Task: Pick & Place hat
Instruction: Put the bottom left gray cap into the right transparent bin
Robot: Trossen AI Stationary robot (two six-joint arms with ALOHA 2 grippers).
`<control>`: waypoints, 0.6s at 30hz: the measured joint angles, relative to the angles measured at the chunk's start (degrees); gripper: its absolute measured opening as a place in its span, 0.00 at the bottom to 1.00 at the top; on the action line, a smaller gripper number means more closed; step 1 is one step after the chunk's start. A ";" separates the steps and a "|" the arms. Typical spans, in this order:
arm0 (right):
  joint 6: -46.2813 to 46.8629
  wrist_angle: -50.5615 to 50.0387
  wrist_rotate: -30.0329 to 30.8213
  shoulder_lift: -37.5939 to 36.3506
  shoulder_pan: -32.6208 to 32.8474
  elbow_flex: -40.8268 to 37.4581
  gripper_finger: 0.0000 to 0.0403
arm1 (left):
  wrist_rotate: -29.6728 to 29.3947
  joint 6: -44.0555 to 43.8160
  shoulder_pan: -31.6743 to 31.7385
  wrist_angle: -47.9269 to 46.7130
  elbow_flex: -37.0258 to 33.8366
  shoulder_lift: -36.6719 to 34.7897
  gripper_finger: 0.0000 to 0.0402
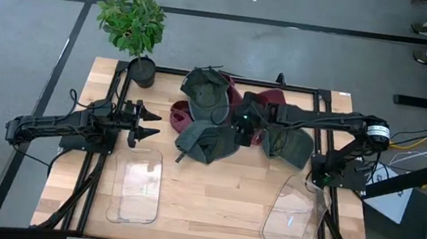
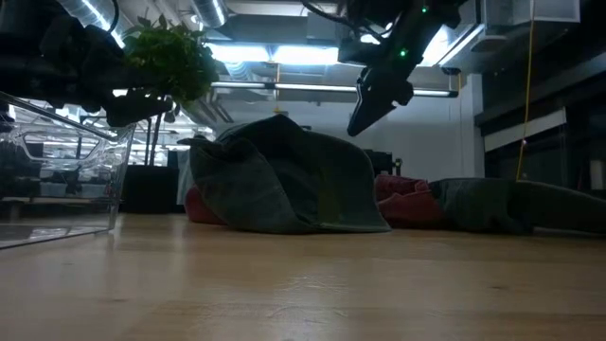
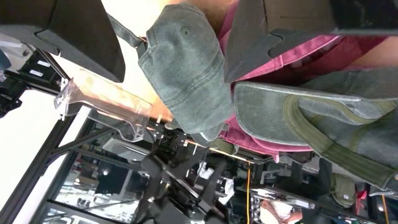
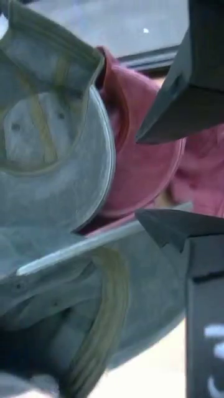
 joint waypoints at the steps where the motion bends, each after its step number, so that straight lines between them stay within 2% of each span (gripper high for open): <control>1: -0.49 0.06 -0.93 0.29 -0.11 0.00 0.45 | -0.01 0.00 -0.01 0.00 0.00 -0.01 0.67; 8: -0.96 0.00 -8.93 1.97 -0.17 -0.07 0.44 | -0.01 0.00 0.00 0.00 0.00 0.00 0.67; 14: -2.48 0.87 -5.86 4.58 -0.45 -0.07 0.42 | -0.01 0.00 -0.01 0.00 0.00 0.01 0.66; 18: -2.91 0.29 -6.37 6.65 -0.64 -0.07 0.37 | -0.01 0.00 -0.01 0.00 0.00 0.00 0.66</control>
